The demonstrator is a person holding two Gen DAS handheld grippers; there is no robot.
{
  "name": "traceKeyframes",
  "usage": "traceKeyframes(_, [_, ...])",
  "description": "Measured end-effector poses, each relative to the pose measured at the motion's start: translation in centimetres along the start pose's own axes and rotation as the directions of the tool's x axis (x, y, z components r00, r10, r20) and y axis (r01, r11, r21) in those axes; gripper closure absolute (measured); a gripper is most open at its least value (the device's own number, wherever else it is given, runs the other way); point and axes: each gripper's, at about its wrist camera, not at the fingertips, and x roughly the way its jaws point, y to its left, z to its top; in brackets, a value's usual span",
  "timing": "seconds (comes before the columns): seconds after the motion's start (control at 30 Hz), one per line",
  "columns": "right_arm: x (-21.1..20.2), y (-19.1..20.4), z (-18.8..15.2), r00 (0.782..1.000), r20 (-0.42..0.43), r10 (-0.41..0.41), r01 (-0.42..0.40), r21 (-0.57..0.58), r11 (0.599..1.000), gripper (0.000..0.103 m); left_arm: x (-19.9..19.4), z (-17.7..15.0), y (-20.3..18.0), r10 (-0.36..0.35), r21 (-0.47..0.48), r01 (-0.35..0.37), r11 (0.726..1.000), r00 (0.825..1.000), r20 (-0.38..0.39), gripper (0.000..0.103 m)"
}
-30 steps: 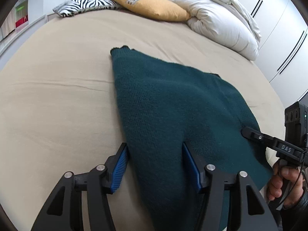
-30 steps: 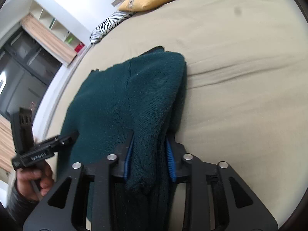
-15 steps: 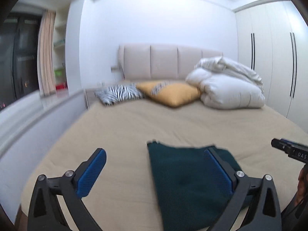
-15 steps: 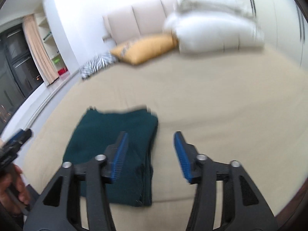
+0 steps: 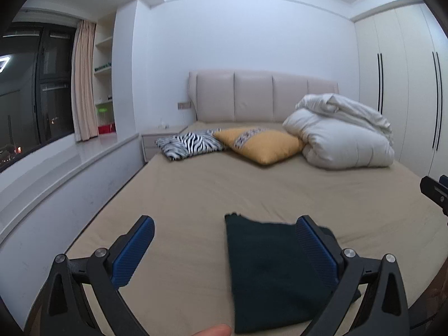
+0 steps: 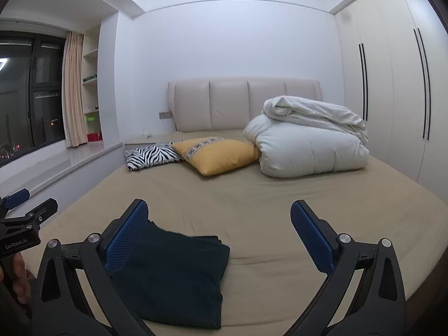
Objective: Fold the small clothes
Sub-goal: 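Open both grippers and lift them away from the folded sweater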
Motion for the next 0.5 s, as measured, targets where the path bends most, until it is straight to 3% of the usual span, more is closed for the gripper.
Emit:
traceKeyframes(0.1, [1.1, 0.5, -2.2, 0.991, -0.134, -0.023, 0.023, -0.001, 1.000, 0.000, 2.8, -3.2, -0.5, 0.012, 0.009, -0.011, 1.000, 0.990, -0.143, 0.000])
traceKeyframes(0.2, [2.8, 0.3, -5.1, 0.966, -0.255, -0.040, 0.051, 0.037, 0.998, 0.000, 5.1, -6.0, -0.7, -0.023, -0.017, 0.019, 1.000, 0.961, -0.277, 0.000])
traceKeyframes(0.27, [4.0, 0.3, -6.6, 0.947, -0.320, -0.034, 0.058, 0.068, 0.996, 0.000, 5.9, -7.2, -1.0, -0.030, -0.023, 0.024, 0.999, 0.950, -0.312, 0.000])
traceKeyframes(0.5, [7.1, 1.5, -10.6, 0.907, -0.421, -0.031, 0.050, 0.033, 0.998, 0.000, 6.9, -8.2, -1.0, -0.034, -0.019, 0.029, 0.999, 0.929, -0.368, 0.000])
